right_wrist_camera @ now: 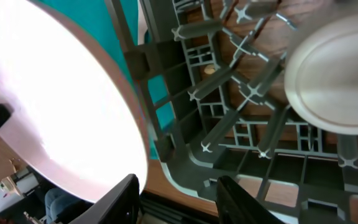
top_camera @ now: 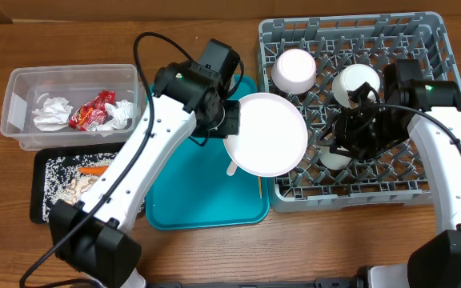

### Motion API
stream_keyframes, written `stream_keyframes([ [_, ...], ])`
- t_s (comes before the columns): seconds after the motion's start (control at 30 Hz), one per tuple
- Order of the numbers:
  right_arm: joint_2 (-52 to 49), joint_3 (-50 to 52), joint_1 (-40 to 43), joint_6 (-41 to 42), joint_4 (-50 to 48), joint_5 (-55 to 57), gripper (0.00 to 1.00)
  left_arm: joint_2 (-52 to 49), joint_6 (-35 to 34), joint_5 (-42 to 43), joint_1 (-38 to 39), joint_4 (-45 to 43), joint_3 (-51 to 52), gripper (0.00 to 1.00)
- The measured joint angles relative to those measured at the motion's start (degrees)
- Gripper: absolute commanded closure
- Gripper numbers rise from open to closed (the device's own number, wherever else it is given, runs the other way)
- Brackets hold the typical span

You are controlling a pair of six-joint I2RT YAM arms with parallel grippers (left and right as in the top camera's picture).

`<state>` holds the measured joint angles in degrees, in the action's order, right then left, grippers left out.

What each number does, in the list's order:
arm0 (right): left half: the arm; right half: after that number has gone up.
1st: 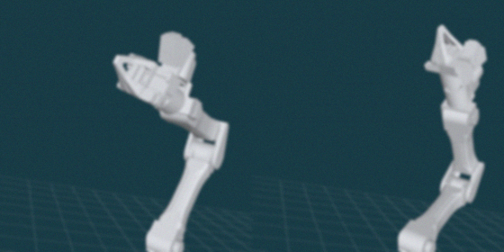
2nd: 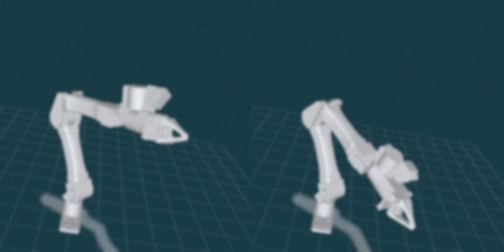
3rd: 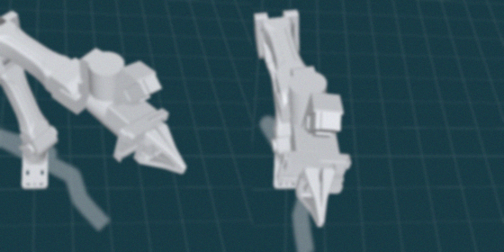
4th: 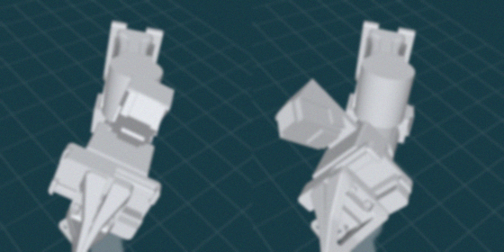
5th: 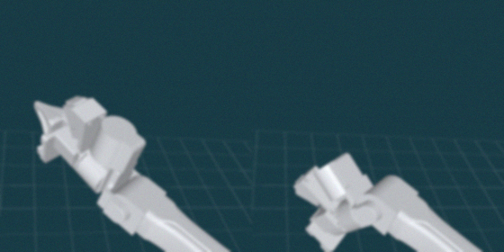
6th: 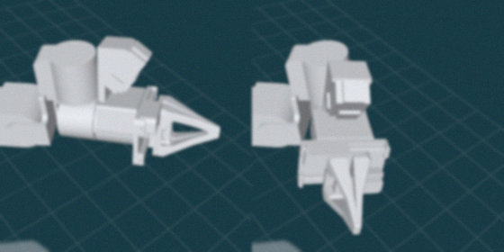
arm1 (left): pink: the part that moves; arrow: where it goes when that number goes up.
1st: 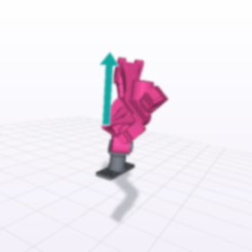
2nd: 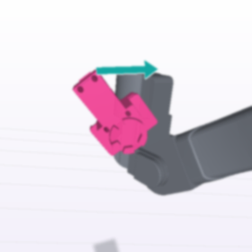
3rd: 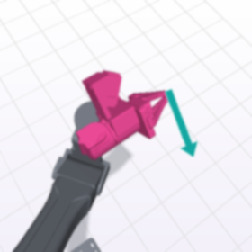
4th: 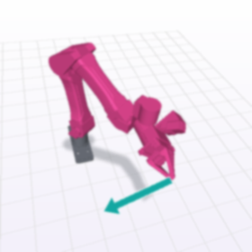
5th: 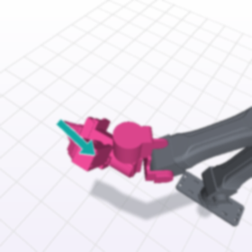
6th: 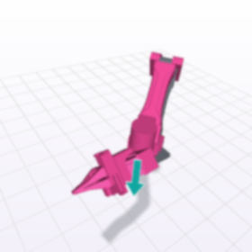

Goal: Sort waste into correct bins and load items into the dishwasher

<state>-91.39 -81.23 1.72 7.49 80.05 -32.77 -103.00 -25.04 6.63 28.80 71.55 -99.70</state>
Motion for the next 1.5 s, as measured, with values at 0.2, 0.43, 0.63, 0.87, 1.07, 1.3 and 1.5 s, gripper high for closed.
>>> stream_keyframes([
  [0.2,0.00,0.00,-1.66,-0.04,-1.75,0.00,0.50,-1.44,0.00,0.07,0.00,-0.85,0.02,0.96],
  [0.43,0.00,0.00,-5.92,-0.04,-4.72,0.33,0.50,-1.44,0.02,0.70,0.00,-1.25,0.02,0.96],
  [0.63,0.00,0.00,-8.87,-0.02,-6.25,4.20,0.50,-1.44,0.17,0.92,0.00,-1.25,0.02,0.96],
  [0.87,0.00,0.02,-9.31,0.00,-8.13,7.63,0.50,-1.44,0.17,0.94,0.00,-1.22,0.02,0.96],
  [1.07,0.00,2.27,-9.31,0.76,-11.69,8.13,0.49,-1.44,0.17,1.36,0.00,-1.25,0.02,0.96],
  [1.3,-0.02,4.96,-9.31,1.57,-14.47,8.31,0.69,-1.44,0.20,1.36,0.00,-1.25,0.02,0.96],
  [1.5,-0.02,4.96,-9.31,1.73,-16.22,8.63,0.76,-1.44,0.17,1.51,0.00,-1.25,0.02,0.96],
])
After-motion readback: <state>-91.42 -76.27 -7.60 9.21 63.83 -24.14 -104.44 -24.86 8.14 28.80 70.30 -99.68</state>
